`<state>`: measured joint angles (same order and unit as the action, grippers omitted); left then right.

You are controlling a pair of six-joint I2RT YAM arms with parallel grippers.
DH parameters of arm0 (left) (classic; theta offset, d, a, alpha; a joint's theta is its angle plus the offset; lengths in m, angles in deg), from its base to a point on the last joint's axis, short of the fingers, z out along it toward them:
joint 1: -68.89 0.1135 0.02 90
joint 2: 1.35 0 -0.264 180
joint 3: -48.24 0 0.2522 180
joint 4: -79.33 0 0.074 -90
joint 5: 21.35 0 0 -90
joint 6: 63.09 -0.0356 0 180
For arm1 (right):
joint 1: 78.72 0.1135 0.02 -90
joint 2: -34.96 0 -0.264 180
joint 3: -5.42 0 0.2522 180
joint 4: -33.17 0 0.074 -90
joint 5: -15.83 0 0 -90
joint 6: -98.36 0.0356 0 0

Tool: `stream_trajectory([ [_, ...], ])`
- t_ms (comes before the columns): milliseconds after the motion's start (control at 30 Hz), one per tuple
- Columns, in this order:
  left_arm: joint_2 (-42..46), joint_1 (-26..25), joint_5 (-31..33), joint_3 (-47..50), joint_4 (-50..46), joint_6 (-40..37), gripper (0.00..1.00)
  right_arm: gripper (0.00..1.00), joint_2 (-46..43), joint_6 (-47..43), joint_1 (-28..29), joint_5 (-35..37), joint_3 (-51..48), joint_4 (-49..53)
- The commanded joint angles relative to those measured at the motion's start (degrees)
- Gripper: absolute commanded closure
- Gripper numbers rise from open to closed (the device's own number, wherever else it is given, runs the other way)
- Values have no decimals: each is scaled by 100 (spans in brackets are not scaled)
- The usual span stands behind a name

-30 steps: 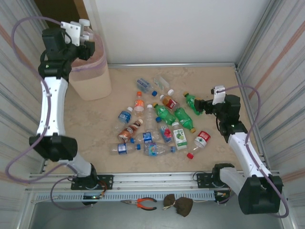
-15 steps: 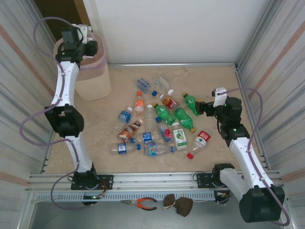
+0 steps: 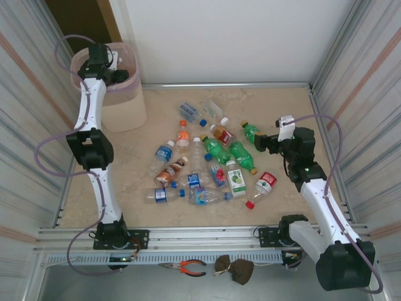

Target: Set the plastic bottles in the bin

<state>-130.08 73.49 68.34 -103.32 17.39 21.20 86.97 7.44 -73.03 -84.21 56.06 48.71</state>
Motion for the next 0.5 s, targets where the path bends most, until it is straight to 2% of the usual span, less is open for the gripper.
stream_trajectory([
  [0, -128, 85, -187, -408, -875, 6, 52, 1, 87, -93, 85, 29, 5, -115],
  [200, -183, 94, -331, -602, -1866, -167, 53, 1, 202, -105, 247, 44, 4, -178],
  [467, 207, 94, -553, -125, -2686, -265, 53, 1, 289, -101, 349, 55, -10, -290],
])
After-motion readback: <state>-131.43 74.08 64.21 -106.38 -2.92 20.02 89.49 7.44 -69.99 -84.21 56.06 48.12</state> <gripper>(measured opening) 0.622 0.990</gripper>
